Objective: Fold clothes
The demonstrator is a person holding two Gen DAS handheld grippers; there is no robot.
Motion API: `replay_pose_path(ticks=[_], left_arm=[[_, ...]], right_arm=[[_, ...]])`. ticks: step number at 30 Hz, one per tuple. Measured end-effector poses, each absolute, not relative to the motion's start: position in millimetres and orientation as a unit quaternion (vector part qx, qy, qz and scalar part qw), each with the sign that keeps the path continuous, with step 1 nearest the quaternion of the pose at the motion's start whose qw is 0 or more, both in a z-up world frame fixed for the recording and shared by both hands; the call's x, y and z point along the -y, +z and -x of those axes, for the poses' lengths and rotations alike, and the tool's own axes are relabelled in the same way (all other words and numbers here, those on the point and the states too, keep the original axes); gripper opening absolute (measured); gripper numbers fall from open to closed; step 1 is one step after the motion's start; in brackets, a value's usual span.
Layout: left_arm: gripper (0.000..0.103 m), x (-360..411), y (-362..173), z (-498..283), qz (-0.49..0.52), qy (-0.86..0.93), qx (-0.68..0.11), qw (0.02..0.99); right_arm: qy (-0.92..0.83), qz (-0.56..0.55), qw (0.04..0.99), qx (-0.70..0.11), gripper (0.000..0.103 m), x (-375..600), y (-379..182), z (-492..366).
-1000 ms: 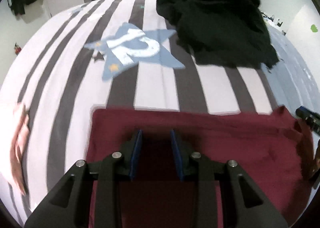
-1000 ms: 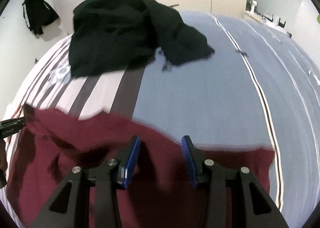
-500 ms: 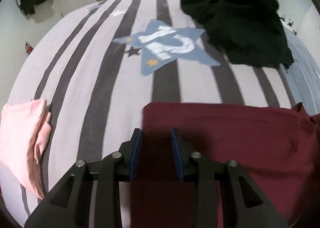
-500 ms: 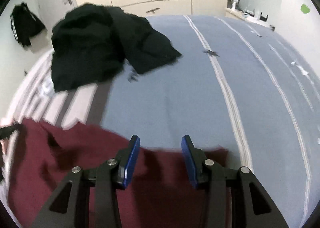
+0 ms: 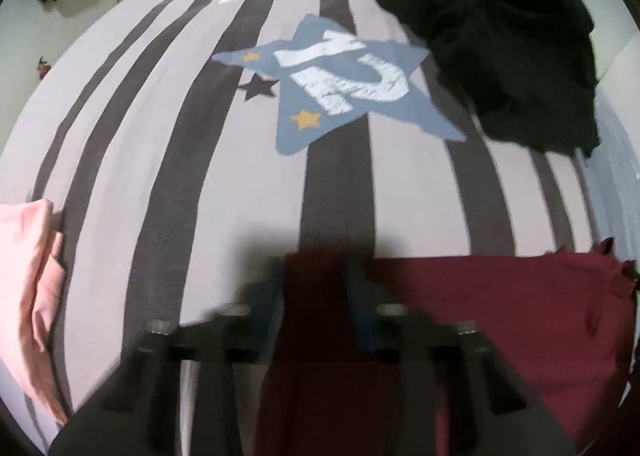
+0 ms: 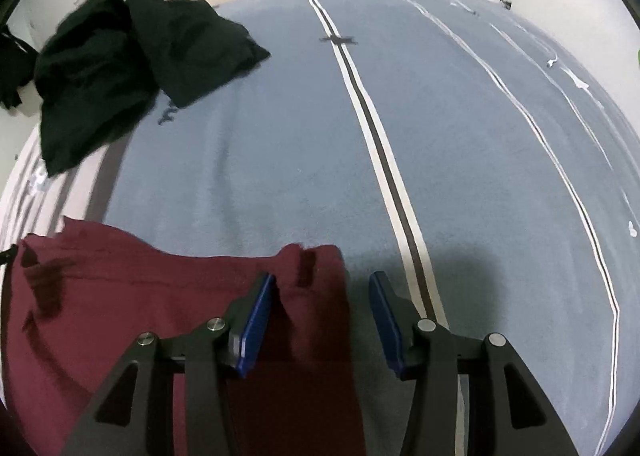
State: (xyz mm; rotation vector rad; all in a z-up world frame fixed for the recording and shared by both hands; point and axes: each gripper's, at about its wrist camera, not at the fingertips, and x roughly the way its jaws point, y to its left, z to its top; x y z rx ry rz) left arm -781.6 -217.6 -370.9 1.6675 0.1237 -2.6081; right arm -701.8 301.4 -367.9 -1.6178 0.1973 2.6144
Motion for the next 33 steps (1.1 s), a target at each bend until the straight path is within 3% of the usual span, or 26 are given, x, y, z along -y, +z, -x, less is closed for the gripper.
replay_pose_path(ticks=[1,2,3,11,19,22,24,27,33], left_arm=[[0.007,216,-367,780,-0.533,-0.845,-0.033,0.02],[0.006,216,-362,778,-0.527,-0.849,-0.029,0.018],[0.006,218,-355,776,-0.52,-0.854,-0.028,0.017],[0.005,236,-312,764,-0.487,-0.873,-0.004,0.02],[0.008,246,-332,771,-0.514,-0.855,0.007,0.067],[0.013,250,-320,762,-0.488,-0.868,-0.018,0.092],[0.03,248,-303,751,-0.456,-0.884,-0.022,0.099],[0.03,235,-286,735,-0.437,-0.898,-0.022,0.057],[0.024,191,-306,691,-0.486,-0.873,-0.013,-0.044]], right_arm=[[0.848,0.525,0.028,-0.063,0.043,-301,-368,703],[0.85,0.523,0.024,-0.06,0.019,-299,-366,703],[0.851,0.521,0.019,-0.058,0.007,-297,-364,704],[0.884,0.463,0.011,-0.06,0.006,-295,-314,703],[0.882,0.468,0.005,-0.053,0.007,-284,-316,731],[0.883,0.466,0.021,-0.043,0.009,-280,-315,729],[0.884,0.465,0.032,-0.036,0.018,-277,-315,728],[0.906,0.423,0.031,-0.013,0.025,-267,-293,702],[0.9,0.432,-0.056,-0.002,0.025,-225,-295,652]])
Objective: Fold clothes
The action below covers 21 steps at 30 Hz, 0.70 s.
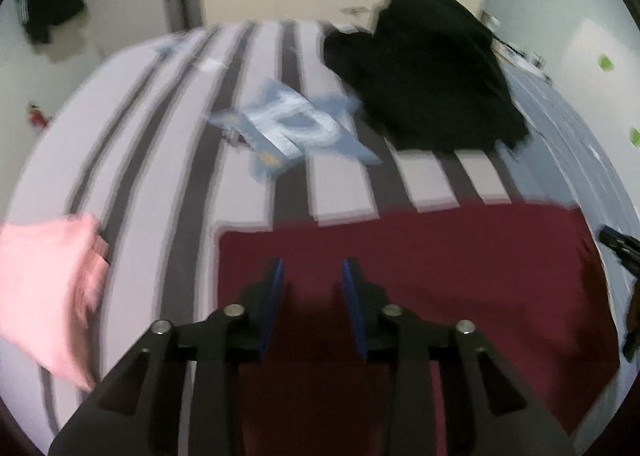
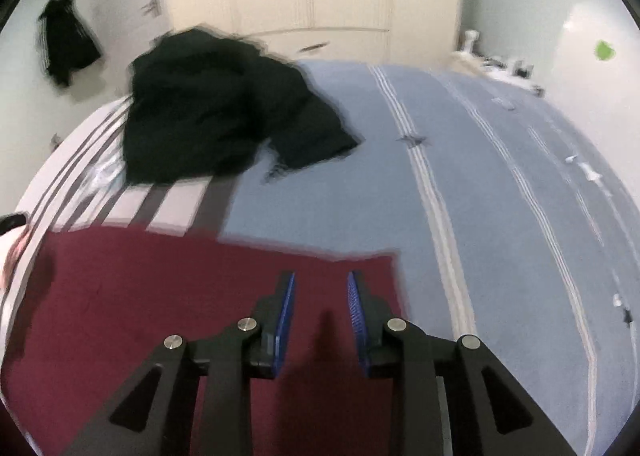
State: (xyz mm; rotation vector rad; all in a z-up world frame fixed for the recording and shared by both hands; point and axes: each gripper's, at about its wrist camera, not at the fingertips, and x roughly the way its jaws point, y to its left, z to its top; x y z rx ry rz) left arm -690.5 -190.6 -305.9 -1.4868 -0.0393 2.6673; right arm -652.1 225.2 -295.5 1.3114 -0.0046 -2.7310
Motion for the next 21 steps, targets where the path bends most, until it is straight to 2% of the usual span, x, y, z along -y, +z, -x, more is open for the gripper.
replay_pose_path(ticks=[5,7,10,13,17,21], left_arm=[[0.024,195,-353,676,0.519,0.854,-0.009,0.026],[0.028,209,-362,675,0.523,0.852,-0.006,0.006],[0.029,232,-349,669,0.517,0.855,0.027,-0.023],[0.03,243,-324,648,0.499,0.864,0.063,-0.021],[0.03,229,-301,602,0.481,0.875,0.054,0.001],[0.03,199,-307,561,0.485,0.873,0.038,0.031]], right_arm=[[-0.884,-0.463,0.048,-0.033,0.024,-217,-347,635],[-0.884,-0.466,0.038,-0.02,0.024,-231,-362,636],[-0.894,-0.446,0.017,-0.026,0.023,-241,-359,634],[-0.901,-0.432,-0.017,-0.018,0.026,-253,-346,628],[-0.904,-0.427,-0.024,0.01,0.03,-268,-326,602],[-0.908,-0.42,-0.005,0.018,0.033,-262,-313,565]])
